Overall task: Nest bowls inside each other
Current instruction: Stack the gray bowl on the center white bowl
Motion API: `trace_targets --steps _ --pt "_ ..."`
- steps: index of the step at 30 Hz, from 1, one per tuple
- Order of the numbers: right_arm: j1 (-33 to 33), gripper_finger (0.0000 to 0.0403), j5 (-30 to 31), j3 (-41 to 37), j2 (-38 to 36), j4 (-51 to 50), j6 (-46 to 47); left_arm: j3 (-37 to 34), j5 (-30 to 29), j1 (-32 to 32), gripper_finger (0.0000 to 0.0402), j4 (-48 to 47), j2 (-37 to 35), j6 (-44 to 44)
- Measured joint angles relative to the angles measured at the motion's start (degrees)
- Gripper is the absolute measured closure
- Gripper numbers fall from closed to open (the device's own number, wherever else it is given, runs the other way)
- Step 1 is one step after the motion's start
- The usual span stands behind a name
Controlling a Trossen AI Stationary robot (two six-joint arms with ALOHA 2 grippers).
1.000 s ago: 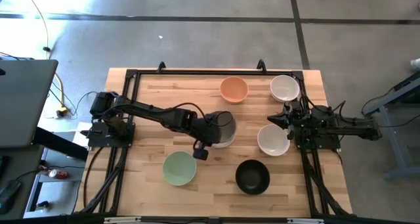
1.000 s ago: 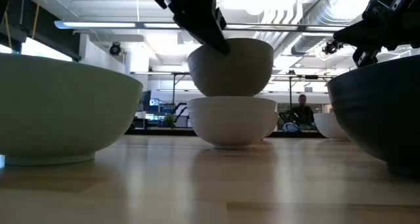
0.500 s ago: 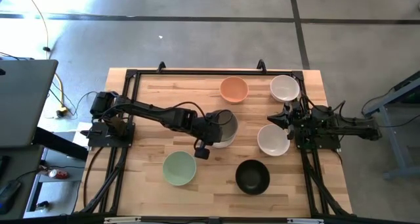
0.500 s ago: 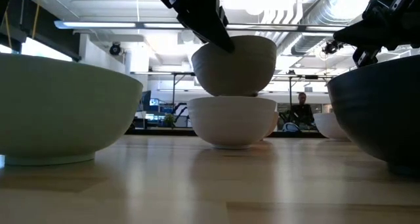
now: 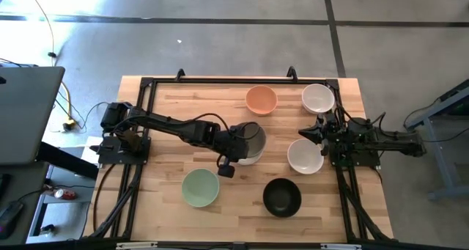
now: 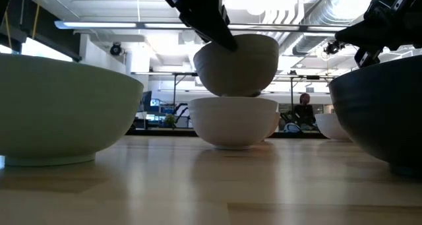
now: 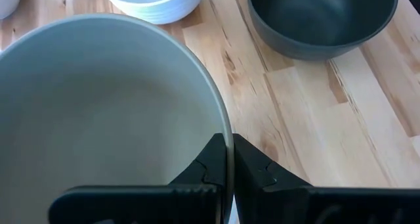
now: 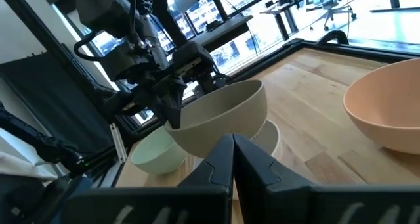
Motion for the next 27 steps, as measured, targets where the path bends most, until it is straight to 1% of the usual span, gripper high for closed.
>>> trace_targets --steps 16,27 --pt "0.0 0.0402 -0.4 0.0 0.0 0.0 0.0 0.0 0.0 0.0 0.0401 0.9 0.0 0.0" --pt "0.0 0.0402 -0.4 0.0 0.0 0.0 0.0 0.0 0.5 0.1 0.0401 0.9 2.3 0.0"
